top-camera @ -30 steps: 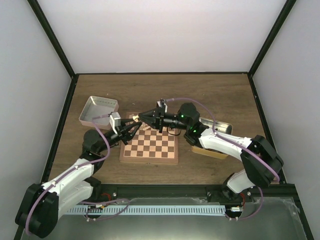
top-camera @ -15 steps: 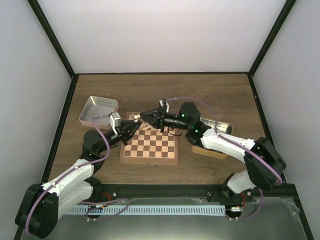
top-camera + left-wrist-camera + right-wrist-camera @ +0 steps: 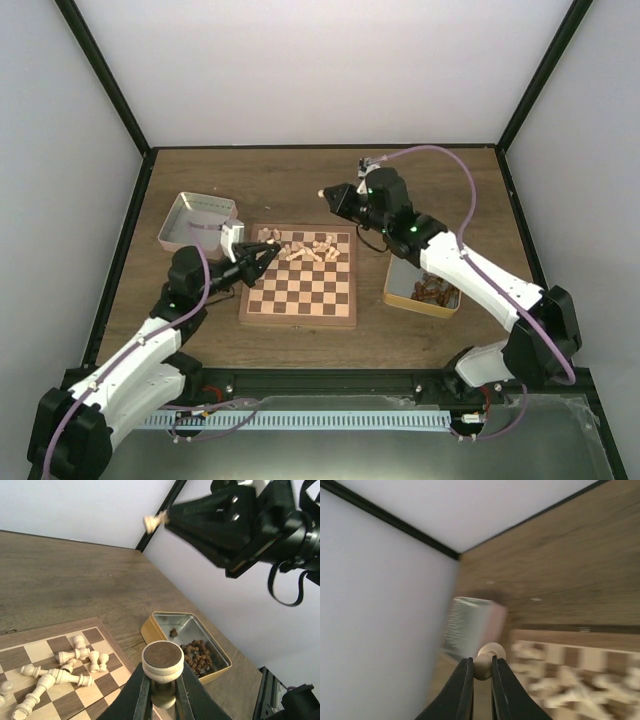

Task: Set up the chess pieces on the board
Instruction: Place the chess piece on the chessboard.

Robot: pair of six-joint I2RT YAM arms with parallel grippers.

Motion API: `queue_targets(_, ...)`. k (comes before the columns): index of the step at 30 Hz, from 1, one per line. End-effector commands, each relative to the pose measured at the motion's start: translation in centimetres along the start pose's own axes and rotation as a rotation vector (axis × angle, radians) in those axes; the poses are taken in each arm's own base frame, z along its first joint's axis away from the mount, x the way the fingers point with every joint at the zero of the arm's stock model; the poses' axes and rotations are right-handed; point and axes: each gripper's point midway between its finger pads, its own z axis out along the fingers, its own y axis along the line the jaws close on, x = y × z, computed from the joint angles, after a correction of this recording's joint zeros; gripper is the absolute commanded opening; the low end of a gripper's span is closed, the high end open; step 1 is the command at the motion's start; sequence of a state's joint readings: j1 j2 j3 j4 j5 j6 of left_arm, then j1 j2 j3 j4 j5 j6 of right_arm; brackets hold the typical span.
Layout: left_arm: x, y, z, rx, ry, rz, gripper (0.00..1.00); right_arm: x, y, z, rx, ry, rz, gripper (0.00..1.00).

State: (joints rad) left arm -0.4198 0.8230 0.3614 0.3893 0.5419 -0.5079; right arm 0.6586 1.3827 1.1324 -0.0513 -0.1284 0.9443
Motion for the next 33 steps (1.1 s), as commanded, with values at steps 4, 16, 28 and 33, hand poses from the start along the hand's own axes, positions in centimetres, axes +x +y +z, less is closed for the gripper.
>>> queue_targets(4,0.3,0.7,0.8,-0.036,0.058,-0.013,0.04,3.2,-12.3,0.8,0.529,0.179,-0.364,0.09)
queue_targets(16,0.9,1.2,1.4,-0.041,0.088,-0.013,0.04,6.9,-17.6,3.9,0.659,0.379,-0.407,0.08)
queue_targets(28,1.2,1.3,1.4,-0.038,0.098,-0.017,0.04,7.7,-19.2,4.9,0.71,0.429,-0.413,0.1)
queue_targets(33,1.3,1.4,1.5,-0.04,0.101,-0.018,0.04,8.1,-19.8,5.1,0.724,0.449,-0.404,0.1)
